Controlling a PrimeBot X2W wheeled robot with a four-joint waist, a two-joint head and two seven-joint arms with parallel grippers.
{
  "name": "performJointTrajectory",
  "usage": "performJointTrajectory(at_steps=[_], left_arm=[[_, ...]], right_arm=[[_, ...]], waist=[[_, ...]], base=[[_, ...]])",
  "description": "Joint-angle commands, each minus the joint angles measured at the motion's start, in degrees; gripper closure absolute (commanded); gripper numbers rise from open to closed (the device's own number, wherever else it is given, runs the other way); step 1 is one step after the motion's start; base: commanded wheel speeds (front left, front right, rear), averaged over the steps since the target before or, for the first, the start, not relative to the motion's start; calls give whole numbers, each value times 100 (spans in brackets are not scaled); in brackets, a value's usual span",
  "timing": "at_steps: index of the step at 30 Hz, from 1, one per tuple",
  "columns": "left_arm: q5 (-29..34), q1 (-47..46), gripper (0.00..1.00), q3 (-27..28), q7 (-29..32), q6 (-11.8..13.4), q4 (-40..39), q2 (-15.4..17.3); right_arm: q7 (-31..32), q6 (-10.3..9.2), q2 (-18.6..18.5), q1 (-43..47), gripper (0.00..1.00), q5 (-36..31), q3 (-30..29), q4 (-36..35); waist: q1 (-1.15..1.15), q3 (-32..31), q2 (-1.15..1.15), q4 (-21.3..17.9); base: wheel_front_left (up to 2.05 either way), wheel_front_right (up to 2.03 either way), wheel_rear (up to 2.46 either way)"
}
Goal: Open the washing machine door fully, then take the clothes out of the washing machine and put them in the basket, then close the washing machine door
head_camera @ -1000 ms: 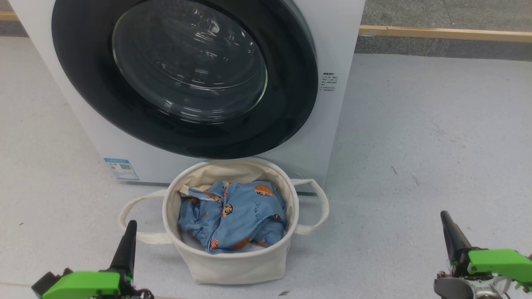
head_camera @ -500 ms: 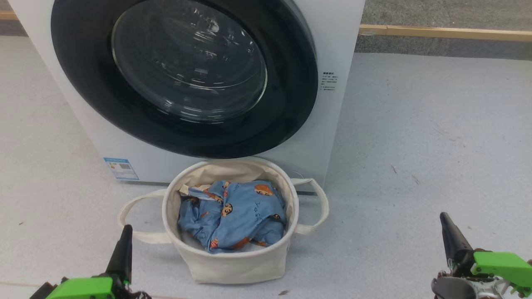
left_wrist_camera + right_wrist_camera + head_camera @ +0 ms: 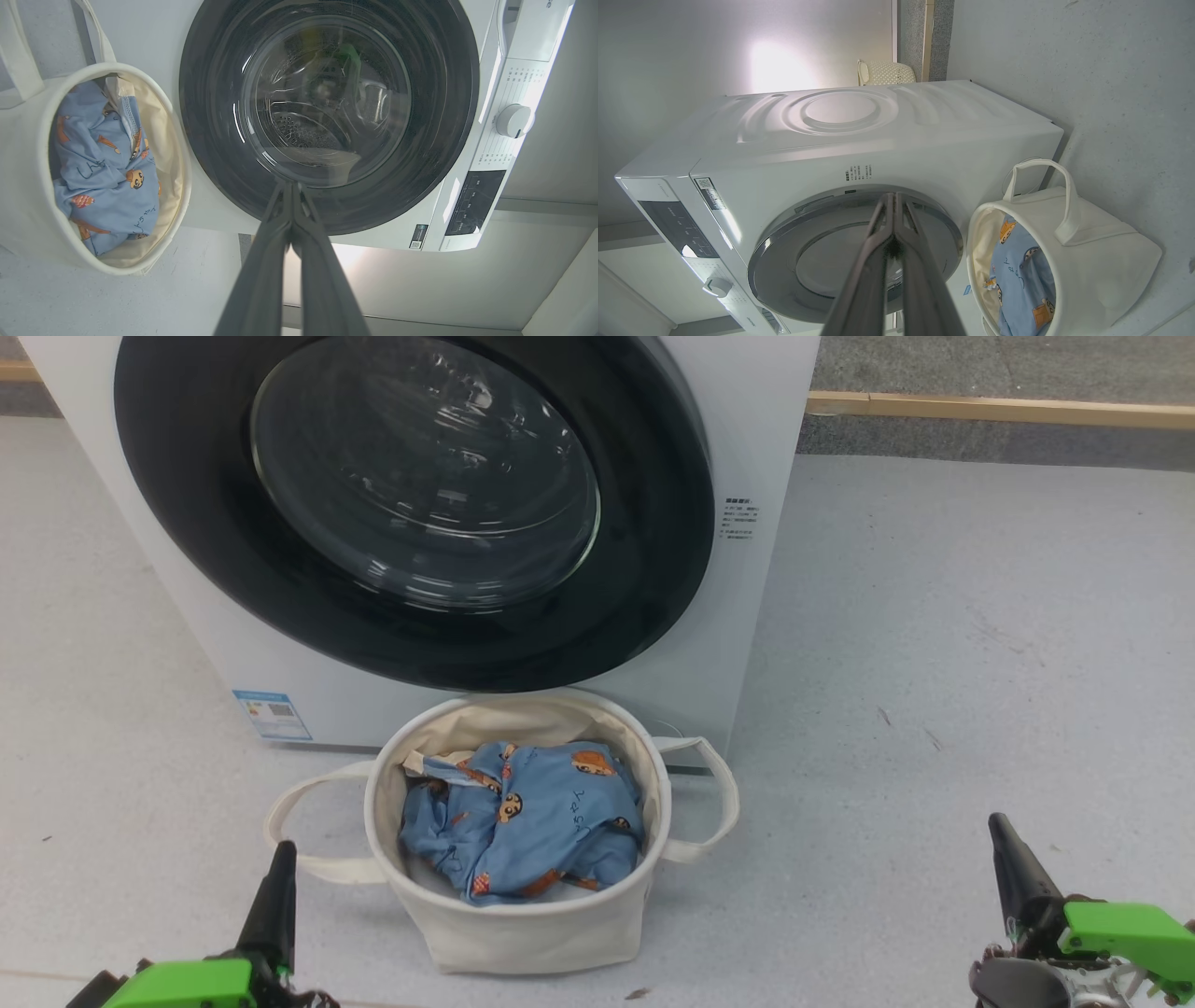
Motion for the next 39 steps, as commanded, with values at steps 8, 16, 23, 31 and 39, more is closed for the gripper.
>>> performJointTrajectory(at_steps=[8, 16, 23, 31, 39], left_arm=[[0, -151, 100, 222, 40, -40, -213, 22], [12, -152, 100, 236, 51, -40, -212, 12], [23, -153, 100, 249, 62, -40, -211, 3], [35, -154, 100, 263, 73, -40, -210, -7], [46, -155, 100, 276, 83, -40, -210, -16]], right_arm=[[47, 1, -18, -181, 100, 27, 108, -178], [46, 1, -18, -181, 100, 28, 109, -178], [46, 1, -18, -180, 100, 28, 109, -178], [45, 1, -18, -180, 100, 29, 110, -178], [45, 1, -18, -180, 100, 29, 111, -178]], waist=[[0, 0, 0, 0], [0, 0, 0, 0], [0, 0, 0, 0], [0, 0, 0, 0], [0, 0, 0, 0]], base=[[0, 0, 0], [0, 0, 0], [0, 0, 0], [0, 0, 0], [0, 0, 0]])
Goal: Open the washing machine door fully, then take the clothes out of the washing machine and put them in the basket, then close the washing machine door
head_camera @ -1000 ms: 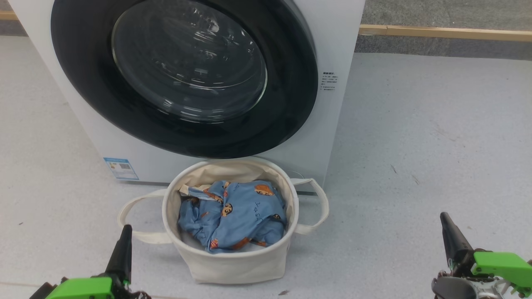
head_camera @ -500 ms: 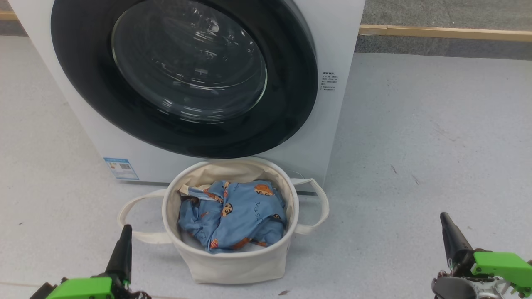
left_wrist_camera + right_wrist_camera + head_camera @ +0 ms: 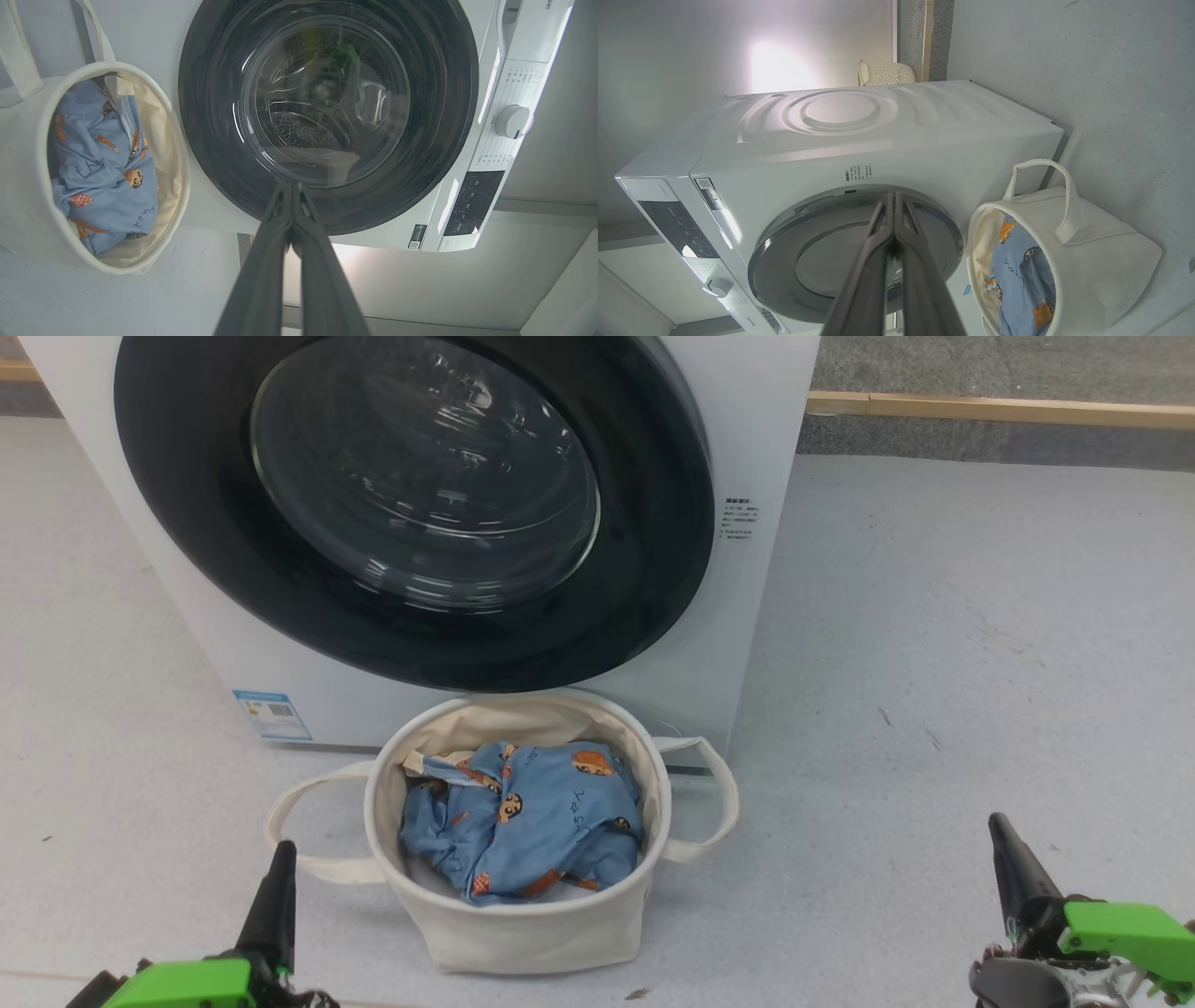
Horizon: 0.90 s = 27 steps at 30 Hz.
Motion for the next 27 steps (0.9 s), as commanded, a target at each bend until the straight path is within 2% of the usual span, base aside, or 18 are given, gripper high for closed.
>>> performJointTrajectory(at_steps=[1, 27], left_arm=[[38, -155, 100, 231, 32, -40, -210, 17], [66, -158, 100, 264, 58, -40, -208, -6]], right_arm=[[45, 1, -19, -180, 100, 29, 112, -179], [44, 1, -19, -180, 100, 30, 113, -179]], waist=[[0, 0, 0, 0], [0, 0, 0, 0]], base=[[0, 0, 0], [0, 0, 0]])
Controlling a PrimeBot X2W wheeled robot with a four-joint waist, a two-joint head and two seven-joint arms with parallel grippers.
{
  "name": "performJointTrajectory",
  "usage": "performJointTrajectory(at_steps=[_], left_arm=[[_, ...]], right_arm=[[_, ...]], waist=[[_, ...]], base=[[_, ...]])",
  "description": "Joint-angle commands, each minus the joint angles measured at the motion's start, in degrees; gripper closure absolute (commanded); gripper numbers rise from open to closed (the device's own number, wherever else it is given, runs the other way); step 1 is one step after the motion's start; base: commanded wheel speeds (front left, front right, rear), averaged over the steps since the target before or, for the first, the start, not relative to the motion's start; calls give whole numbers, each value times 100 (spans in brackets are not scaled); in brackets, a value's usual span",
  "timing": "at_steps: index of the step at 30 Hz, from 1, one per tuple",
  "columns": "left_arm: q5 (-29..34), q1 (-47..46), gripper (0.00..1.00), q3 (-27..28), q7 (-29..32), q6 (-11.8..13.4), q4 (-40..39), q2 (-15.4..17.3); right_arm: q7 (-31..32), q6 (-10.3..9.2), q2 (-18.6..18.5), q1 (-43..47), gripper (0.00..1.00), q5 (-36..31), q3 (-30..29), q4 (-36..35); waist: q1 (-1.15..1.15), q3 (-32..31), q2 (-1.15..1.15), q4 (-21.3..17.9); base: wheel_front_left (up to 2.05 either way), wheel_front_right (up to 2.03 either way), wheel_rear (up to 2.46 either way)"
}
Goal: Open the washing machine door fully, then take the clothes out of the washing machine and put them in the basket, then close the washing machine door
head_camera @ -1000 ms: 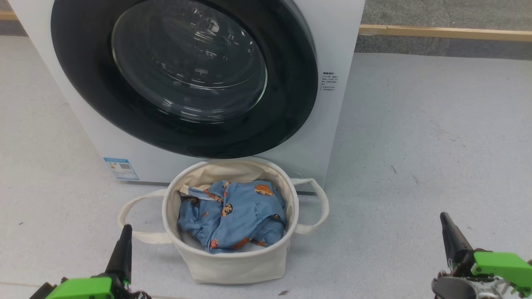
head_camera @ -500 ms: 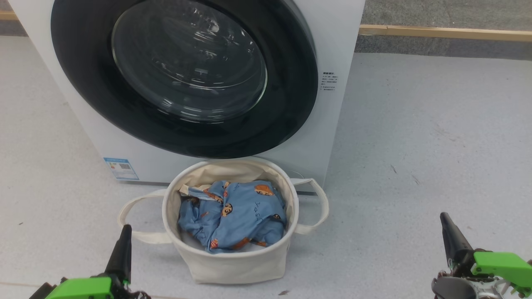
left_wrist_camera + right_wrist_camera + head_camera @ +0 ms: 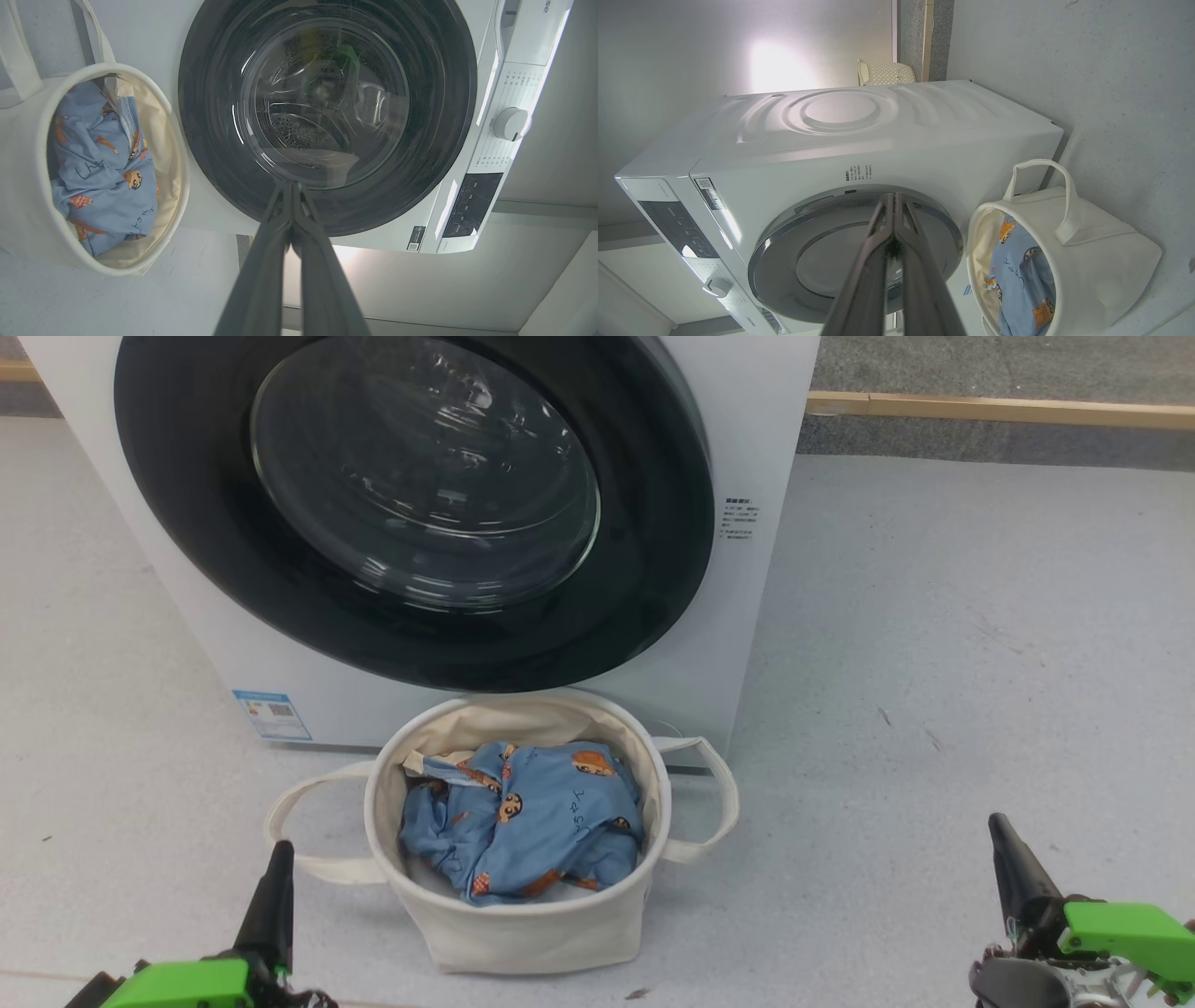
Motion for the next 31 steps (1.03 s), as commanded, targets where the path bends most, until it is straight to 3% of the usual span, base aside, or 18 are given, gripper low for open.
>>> performJointTrajectory(at_steps=[1, 31], left_arm=[[58, -158, 100, 208, 41, -40, -208, 17], [82, -161, 100, 236, 64, -40, -207, -3]], right_arm=[[44, 1, -19, -180, 100, 30, 113, -179], [43, 1, -19, -180, 100, 31, 114, -179]], waist=[[0, 0, 0, 0], [0, 0, 0, 0]], base=[[0, 0, 0], [0, 0, 0]])
